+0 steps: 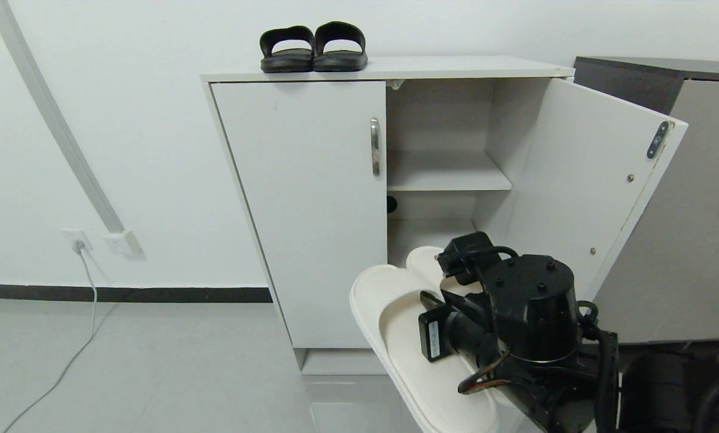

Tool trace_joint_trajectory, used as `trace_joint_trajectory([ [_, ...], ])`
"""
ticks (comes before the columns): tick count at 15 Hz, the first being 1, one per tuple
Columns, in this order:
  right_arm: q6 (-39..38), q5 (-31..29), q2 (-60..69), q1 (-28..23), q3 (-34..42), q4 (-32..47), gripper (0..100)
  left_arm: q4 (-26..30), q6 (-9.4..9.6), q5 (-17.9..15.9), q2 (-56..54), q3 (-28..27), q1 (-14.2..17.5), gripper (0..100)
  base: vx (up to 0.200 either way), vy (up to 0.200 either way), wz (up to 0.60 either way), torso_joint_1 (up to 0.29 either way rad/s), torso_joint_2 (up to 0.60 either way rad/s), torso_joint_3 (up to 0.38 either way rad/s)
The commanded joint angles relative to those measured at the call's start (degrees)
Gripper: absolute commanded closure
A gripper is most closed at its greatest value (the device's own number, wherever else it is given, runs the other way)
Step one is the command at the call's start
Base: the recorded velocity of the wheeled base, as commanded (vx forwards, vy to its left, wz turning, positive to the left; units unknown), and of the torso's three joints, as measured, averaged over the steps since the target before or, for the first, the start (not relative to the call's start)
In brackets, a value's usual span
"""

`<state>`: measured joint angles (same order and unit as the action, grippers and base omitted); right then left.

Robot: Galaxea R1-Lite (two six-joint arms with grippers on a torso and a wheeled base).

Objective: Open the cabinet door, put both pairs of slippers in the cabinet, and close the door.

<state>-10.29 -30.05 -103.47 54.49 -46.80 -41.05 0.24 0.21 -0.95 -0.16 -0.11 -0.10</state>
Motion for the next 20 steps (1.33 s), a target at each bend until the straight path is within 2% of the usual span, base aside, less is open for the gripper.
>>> trace_joint_trajectory([
  [1,-1.14,-4.05,-4.37,0.0,-5.41,0.18,100,0.02,-0.12,-0.02,0.16,0.02,0.01,100,0.0,0.0,0.0,0.0,0.0,0.0],
  [3,-1.31,-12.05,-7.62,-1.05,-10.07,0.09,100,0.02,-0.12,-0.02,0.16,0.02,0.01,100,0.0,0.0,0.0,0.0,0.0,0.0],
  [4,-2.02,-13.81,-8.24,-1.58,-11.91,0.09,100,0.02,-0.03,0.07,0.16,0.02,0.01,100,-0.2,-0.2,0.0,-0.002,0.0,-0.002],
  [8,-2.54,-13.98,-8.32,-2.99,-13.05,0.18,100,0.02,-0.03,0.07,0.16,0.02,0.01,100,-0.2,-0.2,0.0,0.005,0.0,0.0],
  [13,-2.46,-13.9,-10.08,-3.95,-13.93,0.09,100,0.02,-0.12,0.07,0.16,0.02,0.01,100,0.0,0.0,0.0,0.0,0.0,0.0],
  [20,-1.84,-13.46,-16.23,-10.46,-20.79,0.09,100,0.02,-0.12,0.07,0.16,0.02,0.01,100,0.0,0.0,0.0,0.0,0.0,0.0],
])
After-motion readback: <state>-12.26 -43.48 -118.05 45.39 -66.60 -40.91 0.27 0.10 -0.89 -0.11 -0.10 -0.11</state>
